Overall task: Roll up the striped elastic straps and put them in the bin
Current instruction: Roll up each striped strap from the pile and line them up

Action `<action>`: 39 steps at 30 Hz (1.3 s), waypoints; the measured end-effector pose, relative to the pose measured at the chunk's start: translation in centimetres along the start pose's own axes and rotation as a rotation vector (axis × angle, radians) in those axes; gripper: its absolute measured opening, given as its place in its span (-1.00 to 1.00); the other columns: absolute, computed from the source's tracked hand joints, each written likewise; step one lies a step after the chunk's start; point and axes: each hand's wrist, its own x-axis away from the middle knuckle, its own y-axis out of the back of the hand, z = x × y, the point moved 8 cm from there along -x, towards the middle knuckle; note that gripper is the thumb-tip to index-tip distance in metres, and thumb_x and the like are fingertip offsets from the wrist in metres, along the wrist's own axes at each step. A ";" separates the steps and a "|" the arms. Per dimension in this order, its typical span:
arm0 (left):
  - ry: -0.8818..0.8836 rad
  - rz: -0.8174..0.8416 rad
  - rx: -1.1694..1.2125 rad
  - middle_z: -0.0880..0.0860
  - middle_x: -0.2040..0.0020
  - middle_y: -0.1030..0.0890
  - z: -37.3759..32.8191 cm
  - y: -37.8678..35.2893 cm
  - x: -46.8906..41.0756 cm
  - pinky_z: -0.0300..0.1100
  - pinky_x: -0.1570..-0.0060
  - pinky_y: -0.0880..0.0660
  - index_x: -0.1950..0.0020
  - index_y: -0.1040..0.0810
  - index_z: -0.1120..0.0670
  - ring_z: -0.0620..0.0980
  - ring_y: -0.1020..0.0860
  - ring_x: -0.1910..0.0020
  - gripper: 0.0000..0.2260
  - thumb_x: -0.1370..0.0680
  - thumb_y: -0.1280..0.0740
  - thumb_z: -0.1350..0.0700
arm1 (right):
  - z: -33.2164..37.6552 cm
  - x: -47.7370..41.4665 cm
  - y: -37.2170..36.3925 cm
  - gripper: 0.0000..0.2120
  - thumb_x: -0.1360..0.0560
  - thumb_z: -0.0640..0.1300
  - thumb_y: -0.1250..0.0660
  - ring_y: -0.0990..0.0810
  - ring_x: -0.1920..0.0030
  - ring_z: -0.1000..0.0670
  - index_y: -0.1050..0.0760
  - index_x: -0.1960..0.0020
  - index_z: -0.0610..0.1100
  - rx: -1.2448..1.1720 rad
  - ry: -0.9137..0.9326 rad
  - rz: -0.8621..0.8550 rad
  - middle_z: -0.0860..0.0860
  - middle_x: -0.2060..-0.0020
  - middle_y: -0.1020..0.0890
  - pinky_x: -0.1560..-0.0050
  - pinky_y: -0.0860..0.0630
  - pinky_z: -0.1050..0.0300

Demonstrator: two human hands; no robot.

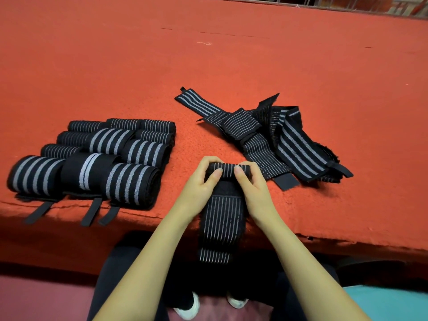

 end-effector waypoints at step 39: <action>0.207 0.007 -0.068 -0.13 0.10 -0.58 1.4 0.0 -0.7 -0.23 0.00 -0.40 0.01 -0.49 -0.08 -0.30 -0.51 0.13 -0.85 -0.60 -0.20 -0.11 | 0.3 0.1 -0.4 -0.80 -0.51 -0.10 -0.25 -0.49 -0.01 0.16 -0.40 -0.13 -0.03 0.049 0.028 0.094 0.02 0.01 -0.51 -0.12 -0.40 0.29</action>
